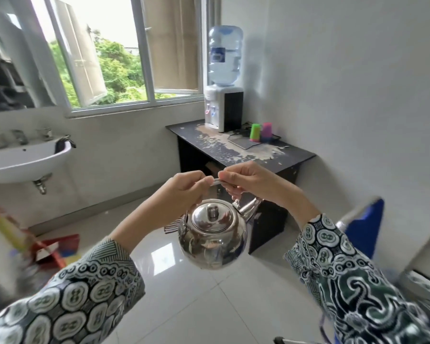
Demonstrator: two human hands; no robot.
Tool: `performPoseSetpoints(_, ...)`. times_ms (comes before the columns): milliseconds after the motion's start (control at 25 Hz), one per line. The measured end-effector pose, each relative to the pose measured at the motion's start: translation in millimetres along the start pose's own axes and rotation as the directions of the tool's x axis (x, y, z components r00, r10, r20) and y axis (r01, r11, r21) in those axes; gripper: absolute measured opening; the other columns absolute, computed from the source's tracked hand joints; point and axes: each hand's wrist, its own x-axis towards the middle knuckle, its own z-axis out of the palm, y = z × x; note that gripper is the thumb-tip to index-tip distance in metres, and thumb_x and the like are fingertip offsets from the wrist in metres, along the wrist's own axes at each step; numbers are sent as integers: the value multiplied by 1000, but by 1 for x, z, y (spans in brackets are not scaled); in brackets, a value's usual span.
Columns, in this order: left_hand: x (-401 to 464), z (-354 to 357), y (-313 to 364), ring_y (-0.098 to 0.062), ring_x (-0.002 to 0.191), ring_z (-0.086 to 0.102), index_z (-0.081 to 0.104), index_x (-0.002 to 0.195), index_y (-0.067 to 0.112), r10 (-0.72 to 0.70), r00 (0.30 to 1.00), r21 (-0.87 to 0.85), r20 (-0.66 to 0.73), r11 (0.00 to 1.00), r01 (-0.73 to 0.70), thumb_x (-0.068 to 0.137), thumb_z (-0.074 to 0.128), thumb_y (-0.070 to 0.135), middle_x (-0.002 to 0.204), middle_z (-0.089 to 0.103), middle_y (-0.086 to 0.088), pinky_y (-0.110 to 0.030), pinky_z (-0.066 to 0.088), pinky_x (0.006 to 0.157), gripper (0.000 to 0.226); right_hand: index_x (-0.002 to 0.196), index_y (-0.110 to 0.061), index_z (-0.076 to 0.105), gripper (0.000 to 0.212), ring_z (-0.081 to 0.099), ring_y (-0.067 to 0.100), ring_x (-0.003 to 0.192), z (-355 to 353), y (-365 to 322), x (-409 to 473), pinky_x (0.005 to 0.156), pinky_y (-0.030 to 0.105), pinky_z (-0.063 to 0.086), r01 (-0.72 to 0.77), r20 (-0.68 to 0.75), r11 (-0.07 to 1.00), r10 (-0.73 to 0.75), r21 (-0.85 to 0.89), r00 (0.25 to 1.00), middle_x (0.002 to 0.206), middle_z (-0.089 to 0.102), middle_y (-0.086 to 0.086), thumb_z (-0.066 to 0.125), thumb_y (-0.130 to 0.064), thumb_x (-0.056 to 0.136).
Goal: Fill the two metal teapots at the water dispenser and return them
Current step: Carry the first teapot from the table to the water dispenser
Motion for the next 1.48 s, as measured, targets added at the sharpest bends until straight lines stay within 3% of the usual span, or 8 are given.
performPoseSetpoints(120, 43, -36, -40, -5, 42, 32, 47, 48, 30, -20, 998, -26, -59, 999, 19, 93, 44, 28, 41, 40, 12, -23, 30, 46, 45, 65, -4, 52, 34, 40, 4, 48, 3, 32, 70, 53, 12, 37, 47, -44, 998, -46, 36, 998, 55, 43, -2, 40, -16, 95)
performPoseSetpoints(320, 141, -90, -103, -3, 40, 28, 46, 47, 26, -83, 978, -207, -192, 977, 43, 95, 43, 19, 43, 37, 13, -13, 27, 39, 48, 64, -6, 50, 41, 33, 7, 51, -16, 81, 200, 53, 19, 29, 95, -149, 991, -80, 94, 986, 58, 39, 5, 40, -37, 88)
performPoseSetpoints(480, 211, -122, -147, -2, 41, 26, 41, 50, 24, -124, 961, -286, -248, 957, 50, 94, 43, 16, 44, 35, 13, -14, 24, 39, 45, 62, 7, 45, 45, 29, 8, 50, -37, 117, 286, 49, 18, 26, 115, -178, 983, -88, 144, 980, 56, 33, 5, 40, -23, 94)
performPoseSetpoints(680, 307, -174, -218, -2, 41, 25, 37, 56, 14, -157, 949, -301, -275, 951, 70, 93, 45, 17, 49, 31, 11, -12, 23, 39, 37, 58, -7, 42, 37, 28, 6, 49, -54, 173, 397, 49, 17, 26, 51, -202, 963, 3, 265, 979, 54, 32, 0, 45, -15, 94)
performPoseSetpoints(800, 368, -208, -256, -1, 39, 22, 38, 63, 7, -156, 950, -321, -271, 945, 64, 93, 43, 17, 47, 29, 11, -12, 20, 36, 31, 61, -5, 45, 35, 28, 3, 47, -69, 201, 465, 48, 15, 27, 59, -234, 949, 15, 308, 972, 53, 32, -1, 45, -15, 94)
performPoseSetpoints(920, 442, -258, -298, -1, 38, 21, 40, 61, 8, -134, 960, -325, -246, 945, 49, 94, 41, 18, 46, 29, 12, -12, 18, 37, 34, 66, -1, 49, 31, 29, 3, 47, -93, 228, 552, 48, 15, 28, 54, -252, 948, 29, 314, 967, 54, 32, -1, 45, -14, 94)
performPoseSetpoints(1160, 588, -357, -374, -5, 39, 21, 47, 57, 18, -128, 991, -405, -32, 908, 104, 91, 50, 27, 44, 30, 11, -16, 18, 39, 36, 66, 14, 45, 40, 30, 11, 52, -146, 277, 715, 49, 18, 27, 36, -307, 966, 46, 255, 951, 56, 33, 3, 47, -16, 93)
performPoseSetpoints(1480, 766, -424, -468, -8, 46, 26, 58, 64, 19, -188, 977, -209, 99, 956, 205, 95, 43, 26, 47, 34, 9, -17, 25, 45, 35, 69, 10, 44, 41, 35, 15, 55, -203, 378, 880, 54, 24, 32, -38, -382, 983, 105, 178, 918, 59, 38, 7, 42, -21, 96)
